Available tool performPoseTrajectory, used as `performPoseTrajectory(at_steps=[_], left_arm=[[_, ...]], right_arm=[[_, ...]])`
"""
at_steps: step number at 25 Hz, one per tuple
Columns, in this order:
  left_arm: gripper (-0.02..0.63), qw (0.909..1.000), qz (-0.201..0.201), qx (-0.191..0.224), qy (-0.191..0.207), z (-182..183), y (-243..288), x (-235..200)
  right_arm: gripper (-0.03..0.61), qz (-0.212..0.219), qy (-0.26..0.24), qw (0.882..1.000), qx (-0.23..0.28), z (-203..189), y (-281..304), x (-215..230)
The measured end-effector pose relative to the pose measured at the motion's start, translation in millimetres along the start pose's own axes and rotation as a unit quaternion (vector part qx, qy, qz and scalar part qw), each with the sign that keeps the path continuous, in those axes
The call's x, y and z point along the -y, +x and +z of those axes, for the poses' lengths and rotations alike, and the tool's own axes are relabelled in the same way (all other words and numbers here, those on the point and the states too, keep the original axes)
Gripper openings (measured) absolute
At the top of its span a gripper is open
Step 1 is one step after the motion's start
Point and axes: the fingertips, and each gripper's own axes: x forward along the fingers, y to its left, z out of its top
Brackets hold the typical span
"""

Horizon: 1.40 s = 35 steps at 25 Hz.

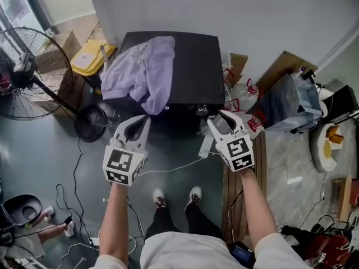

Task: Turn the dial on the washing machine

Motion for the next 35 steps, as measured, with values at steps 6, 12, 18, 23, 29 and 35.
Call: performPoseTrajectory(at_steps=[6, 12, 18, 23, 29, 35], left_arm=[[0.014, 0.9995, 0.007, -0.018, -0.023, -34, 13, 3], [0.014, 0.9988, 0.007, -0.038, -0.030, -68, 24, 8], [0.014, 0.9976, 0.005, -0.054, -0.043, -98, 35, 13], [0.014, 0.9969, -0.011, -0.062, -0.048, -126, 46, 25], [0.014, 0.9955, -0.026, -0.076, -0.051, -154, 54, 39], [0.014, 0.9942, -0.030, -0.085, -0.059, -171, 54, 44]], right_arm=[[0.172, 0.017, -0.006, 0.999, -0.042, -50, 36, -11], [0.190, 0.021, 0.002, 0.998, -0.062, -89, 66, -20], [0.229, -0.014, -0.032, 0.997, -0.068, -123, 98, -14], [0.241, -0.045, -0.046, 0.995, -0.072, -147, 122, -7], [0.256, -0.068, -0.006, 0.995, -0.068, -163, 145, 0], [0.256, -0.070, 0.064, 0.993, -0.065, -170, 154, 6]])
